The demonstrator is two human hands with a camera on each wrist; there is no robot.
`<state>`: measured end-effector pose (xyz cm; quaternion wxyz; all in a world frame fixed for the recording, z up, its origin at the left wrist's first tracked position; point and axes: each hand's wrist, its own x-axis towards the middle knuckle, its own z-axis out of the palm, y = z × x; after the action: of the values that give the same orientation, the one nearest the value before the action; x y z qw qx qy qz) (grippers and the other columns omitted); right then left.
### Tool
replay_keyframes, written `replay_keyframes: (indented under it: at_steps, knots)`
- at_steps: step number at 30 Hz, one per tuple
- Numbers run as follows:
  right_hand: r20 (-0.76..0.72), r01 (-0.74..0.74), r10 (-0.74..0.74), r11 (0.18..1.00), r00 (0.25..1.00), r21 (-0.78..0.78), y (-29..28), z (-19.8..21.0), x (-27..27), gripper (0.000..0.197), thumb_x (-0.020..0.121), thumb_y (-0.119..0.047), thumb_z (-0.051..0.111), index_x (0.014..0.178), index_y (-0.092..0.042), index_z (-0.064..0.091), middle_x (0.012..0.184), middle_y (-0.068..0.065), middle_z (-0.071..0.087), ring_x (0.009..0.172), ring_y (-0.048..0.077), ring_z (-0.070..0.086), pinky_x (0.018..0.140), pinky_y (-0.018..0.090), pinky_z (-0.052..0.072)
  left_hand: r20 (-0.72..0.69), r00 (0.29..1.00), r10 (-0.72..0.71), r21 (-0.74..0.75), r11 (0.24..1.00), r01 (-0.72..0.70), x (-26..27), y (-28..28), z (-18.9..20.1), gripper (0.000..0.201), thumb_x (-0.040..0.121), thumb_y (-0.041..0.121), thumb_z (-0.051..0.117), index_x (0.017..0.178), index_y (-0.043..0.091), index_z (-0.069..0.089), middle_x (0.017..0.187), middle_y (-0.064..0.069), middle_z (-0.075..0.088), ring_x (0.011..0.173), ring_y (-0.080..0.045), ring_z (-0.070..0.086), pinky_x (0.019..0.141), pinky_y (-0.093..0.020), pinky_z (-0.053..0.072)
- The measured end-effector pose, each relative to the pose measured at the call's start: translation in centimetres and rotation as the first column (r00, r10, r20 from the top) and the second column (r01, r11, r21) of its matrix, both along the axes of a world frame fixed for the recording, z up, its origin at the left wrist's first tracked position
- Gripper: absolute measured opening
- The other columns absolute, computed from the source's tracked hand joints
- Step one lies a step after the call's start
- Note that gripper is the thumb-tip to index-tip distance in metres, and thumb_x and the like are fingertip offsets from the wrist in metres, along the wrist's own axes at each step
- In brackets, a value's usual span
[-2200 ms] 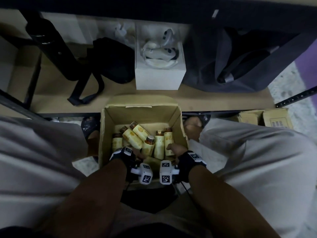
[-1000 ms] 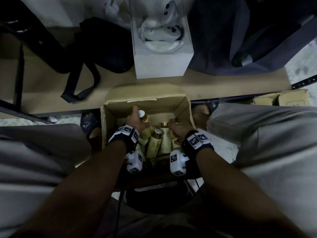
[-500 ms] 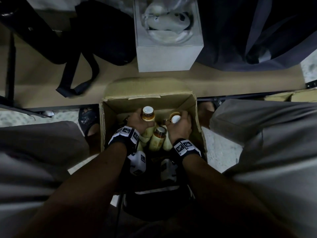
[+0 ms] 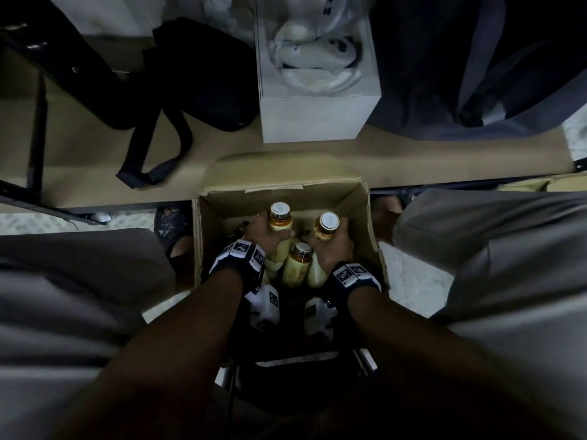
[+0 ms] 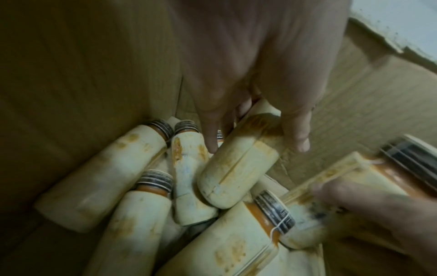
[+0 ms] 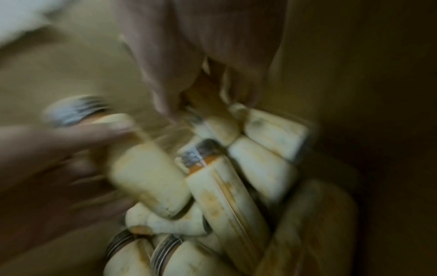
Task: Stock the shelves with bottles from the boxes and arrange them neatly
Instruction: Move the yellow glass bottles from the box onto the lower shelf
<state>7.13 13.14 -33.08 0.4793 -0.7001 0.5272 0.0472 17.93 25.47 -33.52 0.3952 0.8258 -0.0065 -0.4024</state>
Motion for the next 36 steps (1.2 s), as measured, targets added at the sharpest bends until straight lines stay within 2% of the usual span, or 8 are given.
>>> replay_keyframes:
  at_steps: [5,8,14,19,22,26,31,36]
  knots:
    - [0.002,0.103,-0.103,0.993,0.995,0.061,-0.2,0.4,0.0,0.073,0.075,-0.017,0.08,0.136,-0.022,0.04,0.129,0.007,0.062,0.121,0.03,0.057,0.1,0.038,0.044,-0.068,0.995,0.07,-0.069,0.995,-0.074,-0.4,1.5,1.2,0.061,0.076,0.012,0.08,0.131,0.002,0.054,0.126,-0.013,0.064,0.118,-0.028,0.058,0.106,-0.04,0.043]
    - [0.028,0.153,-0.154,0.987,0.988,0.047,-0.4,1.8,0.4,0.081,0.077,-0.017,0.079,0.143,-0.014,0.033,0.135,0.013,0.058,0.124,0.033,0.056,0.104,0.041,0.045,-0.076,0.991,0.11,-0.104,0.988,-0.117,-0.3,2.3,2.4,0.058,0.075,0.01,0.081,0.127,0.0,0.057,0.123,-0.014,0.065,0.113,-0.025,0.06,0.101,-0.035,0.044]
    - [0.302,0.052,-0.032,0.997,0.953,-0.058,-0.8,8.1,0.5,0.051,0.069,-0.019,0.081,0.114,-0.018,0.056,0.104,0.0,0.07,0.098,0.022,0.066,0.093,0.037,0.052,0.01,0.994,0.109,-0.257,0.961,-0.103,0.5,1.4,8.5,0.028,0.072,0.011,0.083,0.097,0.012,0.07,0.099,-0.007,0.074,0.091,-0.018,0.068,0.086,-0.035,0.053]
    - [0.507,-0.015,0.081,0.991,0.858,-0.133,-1.5,15.4,0.0,0.043,0.066,-0.017,0.084,0.1,-0.029,0.061,0.092,-0.011,0.071,0.086,0.005,0.067,0.089,0.038,0.057,0.191,0.978,0.08,-0.399,0.917,0.003,1.0,-0.4,17.2,0.041,0.067,0.017,0.087,0.104,0.009,0.07,0.101,-0.003,0.074,0.09,-0.011,0.068,0.08,-0.024,0.053]
    - [0.607,-0.031,0.149,0.979,0.78,-0.2,-2.3,20.8,-0.5,0.051,0.065,-0.017,0.085,0.111,-0.023,0.064,0.099,-0.006,0.073,0.093,0.011,0.069,0.091,0.042,0.056,0.261,0.962,0.082,-0.513,0.856,0.067,0.6,-1.1,23.5,0.033,0.07,0.006,0.084,0.1,0.005,0.069,0.102,-0.01,0.073,0.093,-0.018,0.069,0.09,-0.036,0.055]
    - [0.718,-0.038,0.24,0.958,0.654,-0.286,-2.8,28.8,-0.9,0.056,0.066,-0.022,0.086,0.117,-0.02,0.064,0.103,-0.003,0.074,0.097,0.011,0.07,0.091,0.044,0.056,0.37,0.929,-0.024,-0.58,0.775,0.251,-0.4,-1.2,31.6,0.031,0.073,0.005,0.081,0.102,0.006,0.069,0.101,-0.006,0.074,0.092,-0.013,0.071,0.082,-0.026,0.057]
    - [0.784,-0.052,0.338,0.929,0.52,-0.366,-3.7,38.3,-1.1,0.05,0.071,-0.016,0.085,0.116,-0.011,0.065,0.106,0.002,0.073,0.099,0.015,0.07,0.091,0.046,0.056,0.529,0.849,-0.012,-0.602,0.7,0.384,-0.9,-2.0,40.5,0.037,0.084,0.021,0.074,0.117,0.008,0.062,0.106,-0.006,0.073,0.096,-0.015,0.071,0.073,-0.026,0.058]
    - [0.79,-0.076,0.403,0.906,0.461,-0.417,-6.2,45.6,-0.5,0.05,0.074,-0.012,0.084,0.119,-0.01,0.062,0.105,0.002,0.073,0.097,0.013,0.071,0.088,0.037,0.058,0.631,0.775,-0.039,-0.545,0.689,0.478,0.1,-4.0,47.6,0.038,0.083,0.036,0.072,0.114,0.017,0.062,0.105,0.004,0.072,0.096,-0.008,0.07,0.081,-0.03,0.058]
